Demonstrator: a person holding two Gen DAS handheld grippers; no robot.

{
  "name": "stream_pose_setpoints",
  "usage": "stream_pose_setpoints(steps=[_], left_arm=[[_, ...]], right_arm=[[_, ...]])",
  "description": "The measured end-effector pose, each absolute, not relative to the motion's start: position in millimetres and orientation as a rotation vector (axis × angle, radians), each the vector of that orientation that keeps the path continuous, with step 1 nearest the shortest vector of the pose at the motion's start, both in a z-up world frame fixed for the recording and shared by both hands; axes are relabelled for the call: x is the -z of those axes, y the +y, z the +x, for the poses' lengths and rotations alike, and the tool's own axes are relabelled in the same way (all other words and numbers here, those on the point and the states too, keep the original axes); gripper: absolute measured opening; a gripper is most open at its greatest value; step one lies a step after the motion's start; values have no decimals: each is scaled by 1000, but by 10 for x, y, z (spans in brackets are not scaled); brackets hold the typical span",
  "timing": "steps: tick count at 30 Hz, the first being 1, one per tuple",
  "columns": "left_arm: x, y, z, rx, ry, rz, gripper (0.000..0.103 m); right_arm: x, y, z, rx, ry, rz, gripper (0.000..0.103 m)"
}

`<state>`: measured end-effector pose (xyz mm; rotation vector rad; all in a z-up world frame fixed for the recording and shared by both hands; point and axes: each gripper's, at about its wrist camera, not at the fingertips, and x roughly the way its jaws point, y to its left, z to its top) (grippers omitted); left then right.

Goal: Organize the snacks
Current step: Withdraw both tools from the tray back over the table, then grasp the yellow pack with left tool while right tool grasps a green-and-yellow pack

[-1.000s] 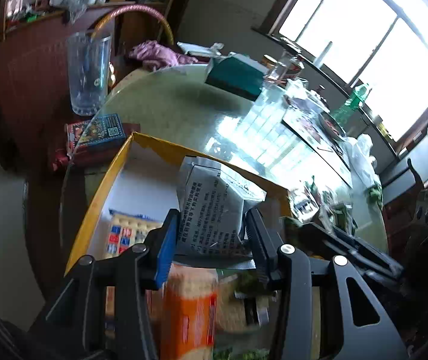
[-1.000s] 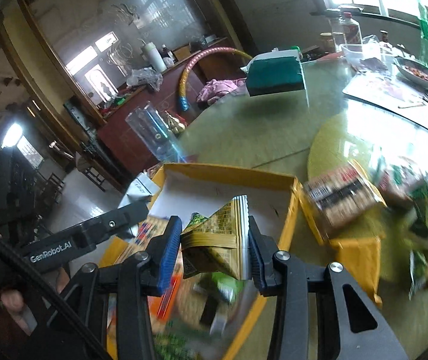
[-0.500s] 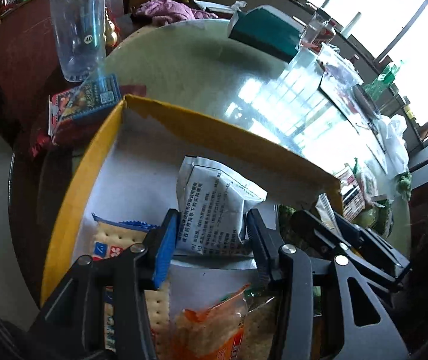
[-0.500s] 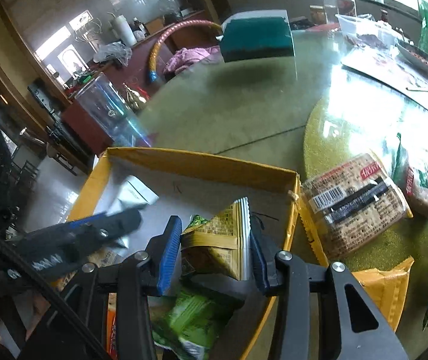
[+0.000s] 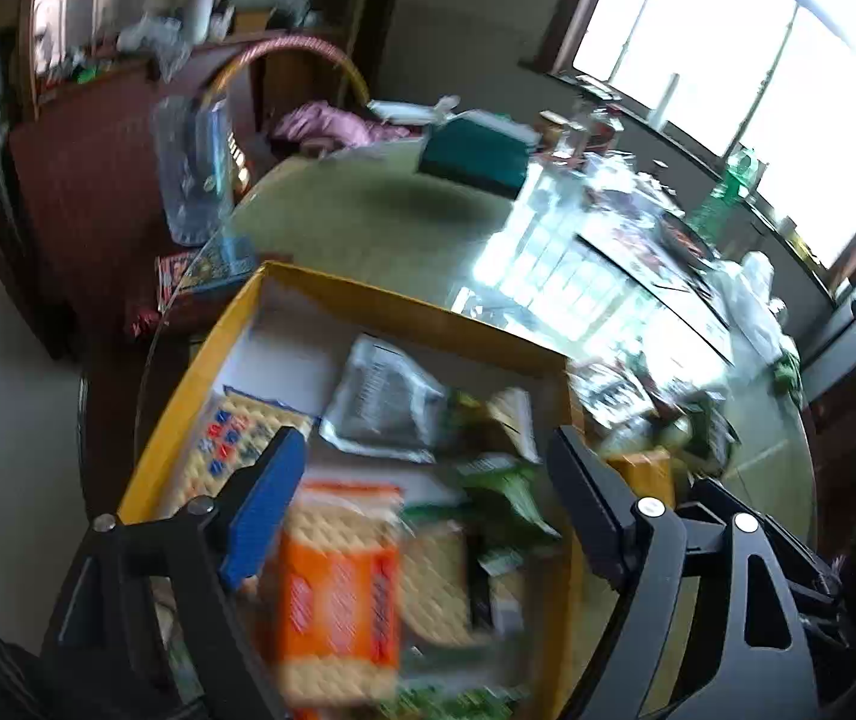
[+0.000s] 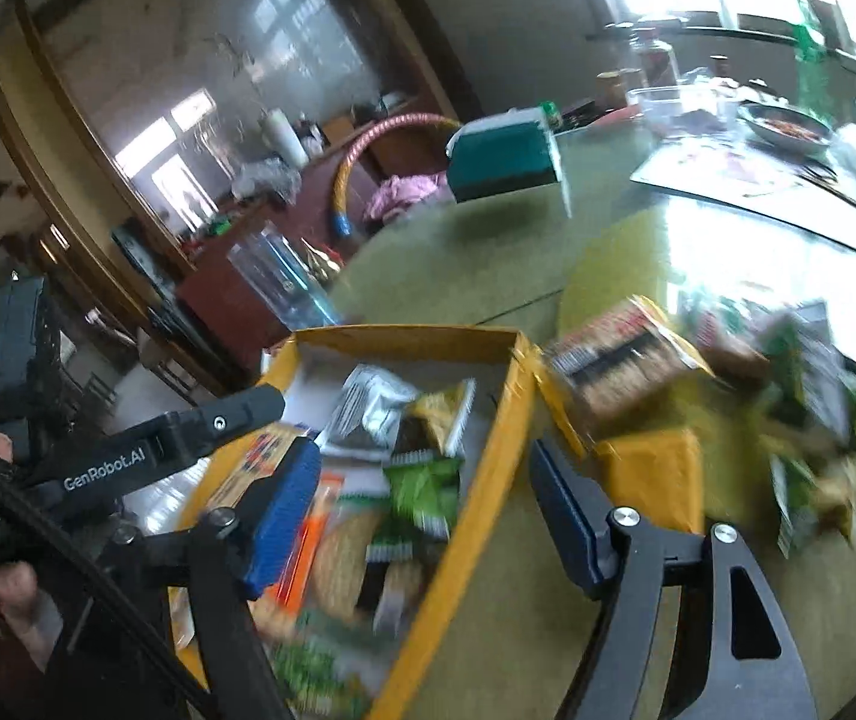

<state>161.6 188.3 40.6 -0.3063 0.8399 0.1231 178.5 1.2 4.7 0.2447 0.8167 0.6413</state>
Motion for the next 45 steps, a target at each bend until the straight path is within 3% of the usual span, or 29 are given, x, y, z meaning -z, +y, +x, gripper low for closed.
stream_pose_setpoints(steps=[12,24,45], left_arm=[[-297,786,1153,-13,829,-213,83],[-145,300,1246,14,909,-131,83],[393,157,2479,-68,1046,-186,82]], right_arm=[[273,-1326,1234,-414,833,362,76],[449,-1756,1143,-396,858,401,76],[590,-1997,1225,-365,882,435,76]])
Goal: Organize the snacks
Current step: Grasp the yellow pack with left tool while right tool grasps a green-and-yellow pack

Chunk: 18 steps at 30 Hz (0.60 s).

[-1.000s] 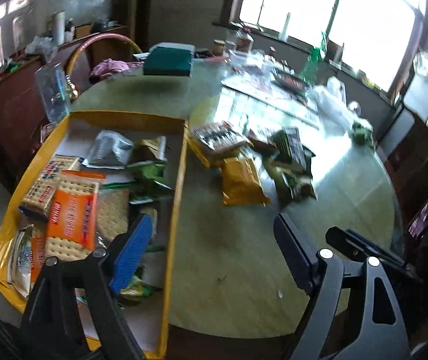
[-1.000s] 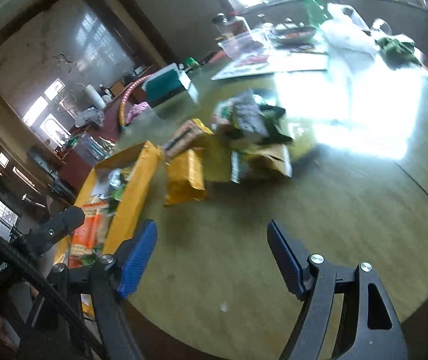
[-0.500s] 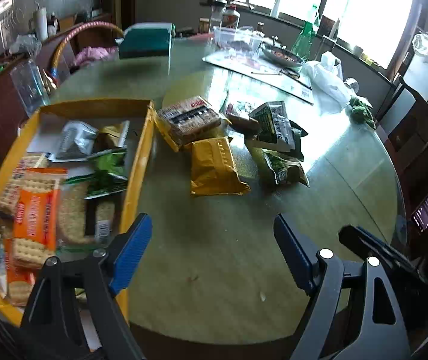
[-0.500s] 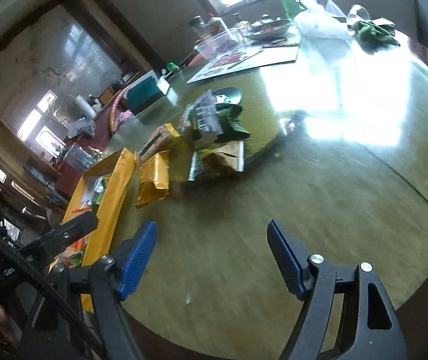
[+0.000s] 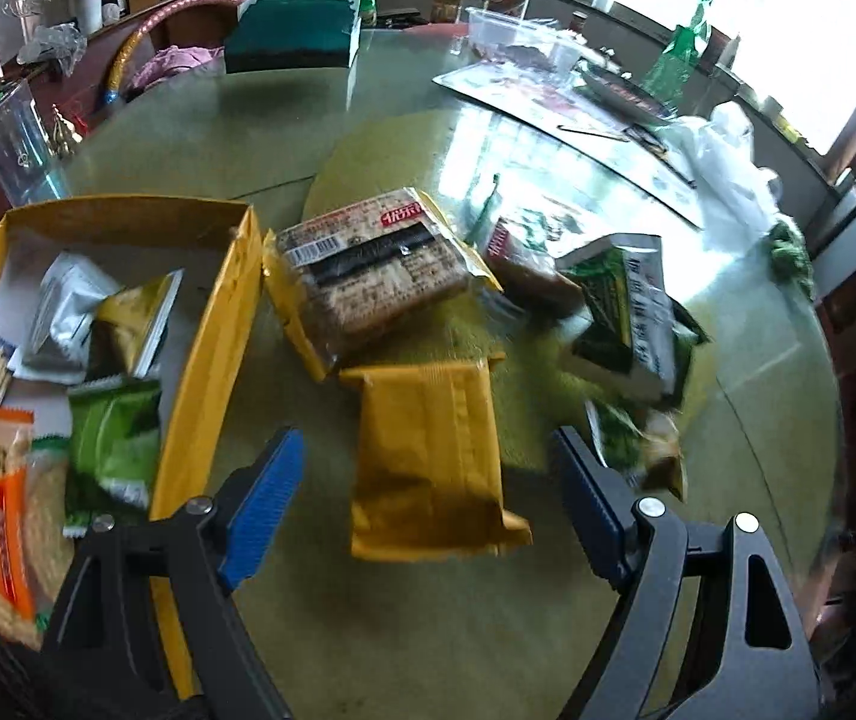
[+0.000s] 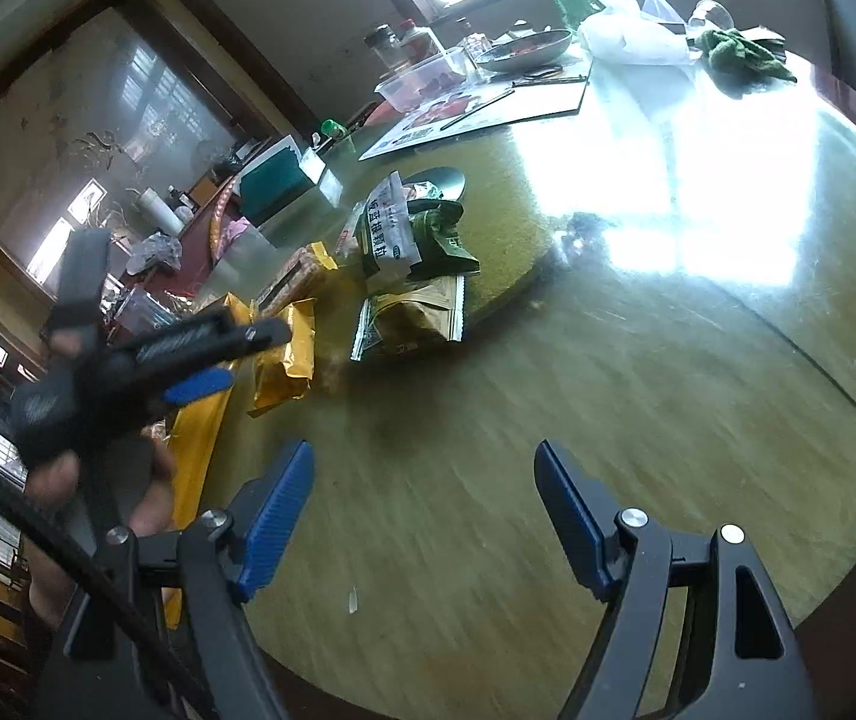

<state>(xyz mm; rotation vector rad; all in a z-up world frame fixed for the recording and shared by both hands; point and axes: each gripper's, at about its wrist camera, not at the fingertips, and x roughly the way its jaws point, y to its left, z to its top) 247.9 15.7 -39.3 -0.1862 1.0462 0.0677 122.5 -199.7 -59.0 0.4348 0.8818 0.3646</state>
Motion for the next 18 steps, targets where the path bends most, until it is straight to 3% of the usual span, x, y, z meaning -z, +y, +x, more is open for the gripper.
stream_pose_setpoints(steps=[3,5,7,18], left_arm=[[509,140,2563,-105,1090,-157,60],[540,171,2554,-98,1091,-185,58],[533,153,2502,-97,1083,-151,49],[516,249,1664,-36,1070,-117,46]], right_arm=[[591,-1988,1243,-370,885,435,76],[585,-1990,1247,-370,884,435,76],[587,-1985,1258,-367,887,429,76],[632,-1914,1707,-403,974,428,76]])
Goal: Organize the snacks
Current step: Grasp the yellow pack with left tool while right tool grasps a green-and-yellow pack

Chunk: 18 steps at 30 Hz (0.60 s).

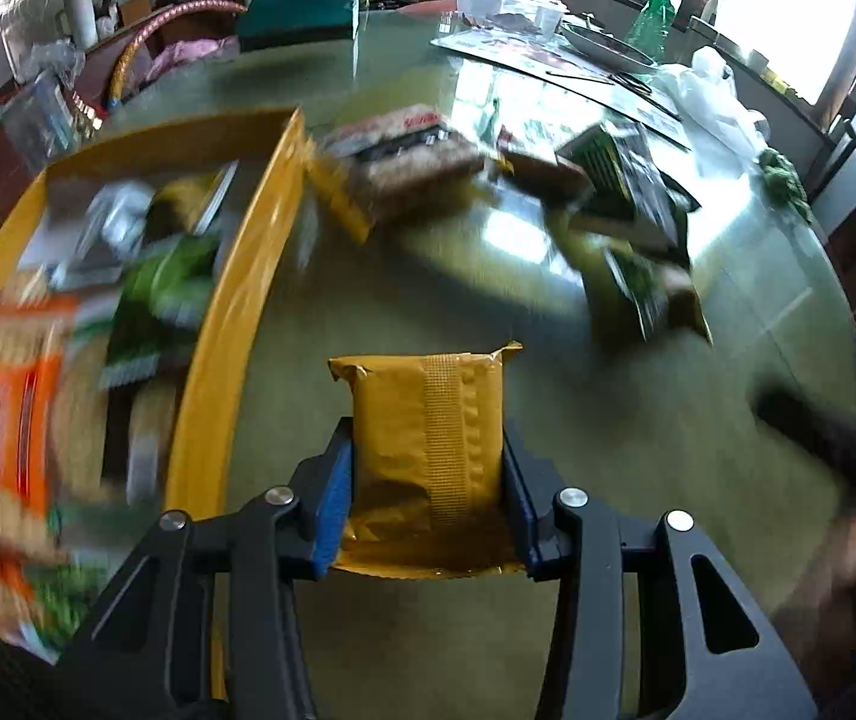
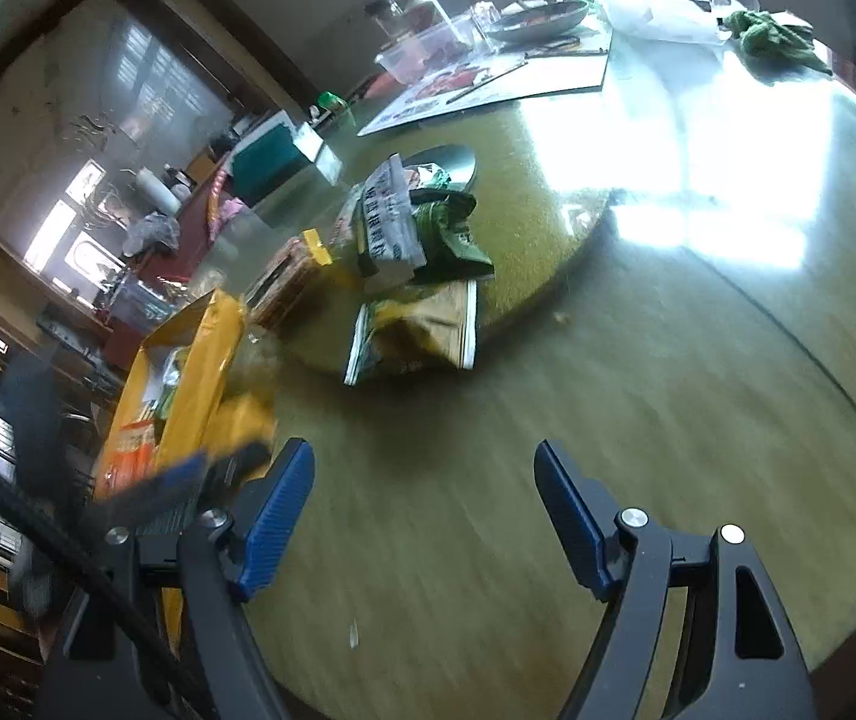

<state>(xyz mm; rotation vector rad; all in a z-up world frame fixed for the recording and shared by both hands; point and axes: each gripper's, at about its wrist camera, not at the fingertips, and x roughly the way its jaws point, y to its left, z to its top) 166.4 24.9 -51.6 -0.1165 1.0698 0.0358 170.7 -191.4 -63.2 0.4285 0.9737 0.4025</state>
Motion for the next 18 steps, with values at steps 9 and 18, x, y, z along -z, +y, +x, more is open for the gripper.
stream_pose_setpoints(steps=[9,18], left_arm=[[496,287,1330,55,1092,-198,45],[496,323,1271,79,1075,-214,45]], right_arm=[[678,-1708,2223,-389,1063,396,77],[648,-1276,2460,-315,1091,215,81]])
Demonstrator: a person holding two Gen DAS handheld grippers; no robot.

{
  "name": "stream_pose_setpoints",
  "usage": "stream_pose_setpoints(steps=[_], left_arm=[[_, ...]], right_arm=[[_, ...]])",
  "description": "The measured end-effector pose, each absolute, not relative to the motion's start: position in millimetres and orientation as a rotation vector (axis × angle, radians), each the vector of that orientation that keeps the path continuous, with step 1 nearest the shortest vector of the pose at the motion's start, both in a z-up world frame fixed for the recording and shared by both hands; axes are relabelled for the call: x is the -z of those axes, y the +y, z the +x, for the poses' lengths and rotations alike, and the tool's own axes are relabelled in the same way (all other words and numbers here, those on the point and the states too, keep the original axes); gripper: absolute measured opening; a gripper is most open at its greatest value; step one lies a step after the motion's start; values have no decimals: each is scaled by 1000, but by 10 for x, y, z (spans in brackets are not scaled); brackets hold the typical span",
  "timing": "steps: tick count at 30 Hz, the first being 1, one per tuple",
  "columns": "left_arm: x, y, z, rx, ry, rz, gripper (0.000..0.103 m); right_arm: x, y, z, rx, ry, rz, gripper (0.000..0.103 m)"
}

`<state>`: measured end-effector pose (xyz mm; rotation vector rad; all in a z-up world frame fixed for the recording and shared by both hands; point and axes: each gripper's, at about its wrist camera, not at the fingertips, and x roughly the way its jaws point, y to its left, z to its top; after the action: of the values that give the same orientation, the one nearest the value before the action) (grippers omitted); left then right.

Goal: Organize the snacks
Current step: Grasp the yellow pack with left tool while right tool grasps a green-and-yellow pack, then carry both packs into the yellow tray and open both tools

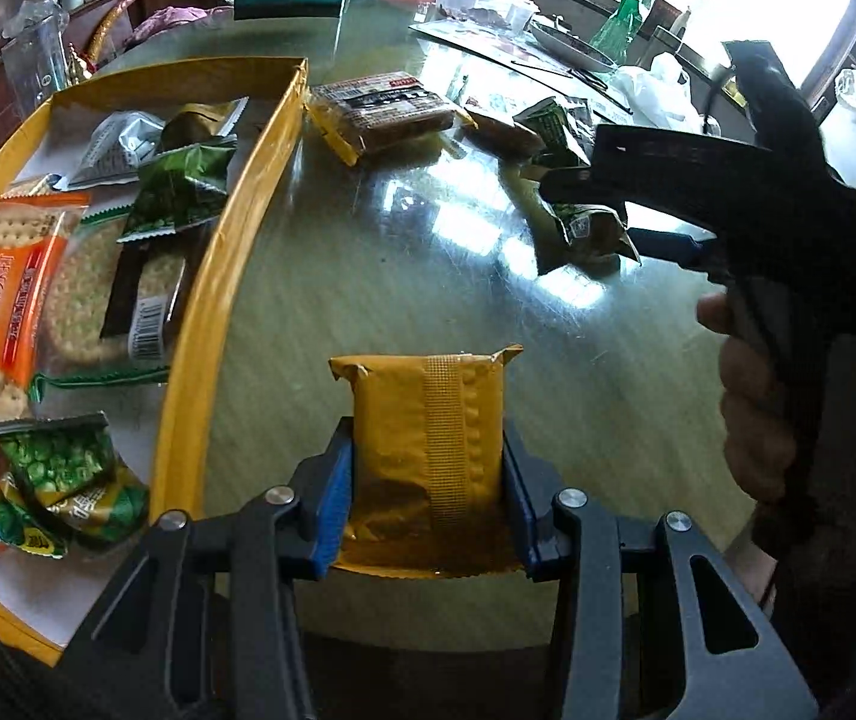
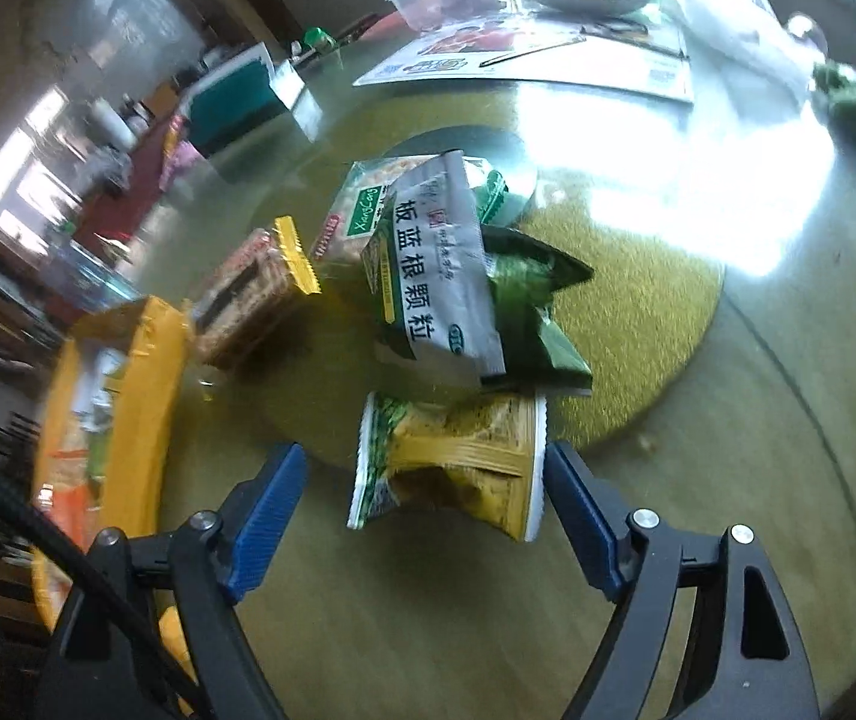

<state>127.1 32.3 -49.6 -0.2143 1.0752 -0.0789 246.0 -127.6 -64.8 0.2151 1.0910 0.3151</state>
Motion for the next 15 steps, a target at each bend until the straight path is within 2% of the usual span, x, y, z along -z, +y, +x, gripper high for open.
stream_pose_setpoints(steps=[3,5,7,11,15], left_arm=[[492,336,1235,82,1073,-215,45],[489,328,1234,82,1070,-212,45],[490,314,1239,80,1068,-209,45],[493,288,1209,72,1062,-200,45],[501,266,1167,63,1051,-181,45]], right_arm=[[667,-1206,2456,-272,1079,139,80],[668,-1193,2412,-244,1066,100,68],[666,-1219,2339,-231,1054,84,65],[660,-1373,2193,-261,1040,135,53],[661,-1500,1940,-273,1020,164,48]])
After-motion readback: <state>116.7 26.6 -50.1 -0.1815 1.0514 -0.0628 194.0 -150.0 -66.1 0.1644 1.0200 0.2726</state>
